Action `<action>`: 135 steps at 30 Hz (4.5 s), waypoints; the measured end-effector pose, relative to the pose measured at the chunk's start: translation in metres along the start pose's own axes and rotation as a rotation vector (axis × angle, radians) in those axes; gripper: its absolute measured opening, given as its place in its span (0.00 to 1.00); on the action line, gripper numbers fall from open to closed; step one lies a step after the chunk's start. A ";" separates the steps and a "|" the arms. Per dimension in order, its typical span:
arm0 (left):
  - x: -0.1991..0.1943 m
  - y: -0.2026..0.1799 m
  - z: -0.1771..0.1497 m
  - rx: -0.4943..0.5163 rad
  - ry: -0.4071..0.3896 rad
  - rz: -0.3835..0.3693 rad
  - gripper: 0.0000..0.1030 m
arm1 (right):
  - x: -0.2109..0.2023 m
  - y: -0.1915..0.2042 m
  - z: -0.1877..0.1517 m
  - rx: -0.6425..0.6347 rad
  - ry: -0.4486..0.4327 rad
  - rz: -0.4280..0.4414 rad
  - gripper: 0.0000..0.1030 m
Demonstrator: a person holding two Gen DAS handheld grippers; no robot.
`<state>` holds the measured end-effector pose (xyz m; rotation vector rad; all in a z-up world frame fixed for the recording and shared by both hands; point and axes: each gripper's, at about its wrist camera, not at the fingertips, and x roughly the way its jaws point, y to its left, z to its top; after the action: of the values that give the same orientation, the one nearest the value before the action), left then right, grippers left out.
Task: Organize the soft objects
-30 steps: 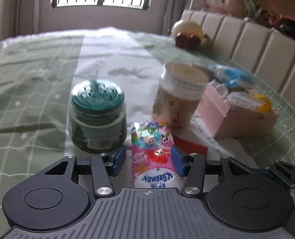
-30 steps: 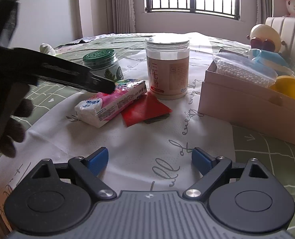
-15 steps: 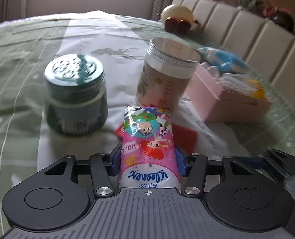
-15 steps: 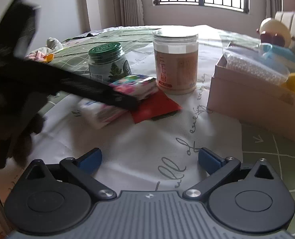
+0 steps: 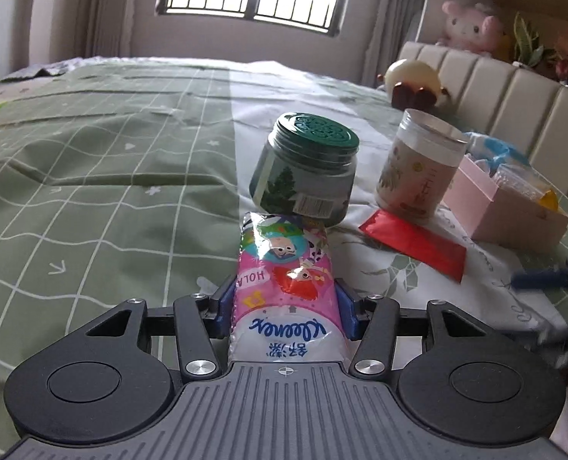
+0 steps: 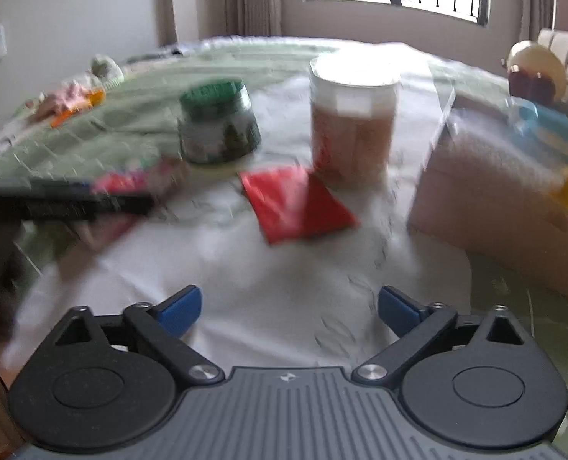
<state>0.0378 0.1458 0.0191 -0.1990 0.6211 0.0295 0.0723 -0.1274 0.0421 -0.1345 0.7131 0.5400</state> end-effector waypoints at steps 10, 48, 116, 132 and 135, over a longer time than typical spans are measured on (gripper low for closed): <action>-0.002 0.004 -0.006 -0.010 -0.018 -0.033 0.55 | 0.057 -0.007 0.047 0.067 0.039 -0.060 0.88; -0.002 0.002 -0.004 -0.004 -0.009 -0.016 0.55 | -0.026 0.025 0.025 -0.138 0.025 -0.090 0.54; 0.036 -0.181 0.099 0.233 0.008 -0.388 0.24 | -0.063 -0.225 0.072 0.504 -0.149 -0.229 0.61; -0.021 -0.141 -0.043 0.173 -0.019 -0.091 0.24 | -0.059 -0.039 -0.096 0.287 -0.181 -0.296 0.81; -0.022 -0.150 -0.053 0.219 -0.051 -0.055 0.24 | -0.058 -0.041 -0.096 0.289 -0.192 -0.303 0.82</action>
<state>0.0031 -0.0109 0.0161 -0.0029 0.5632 -0.0862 0.0004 -0.2158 0.0049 0.0785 0.5631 0.1538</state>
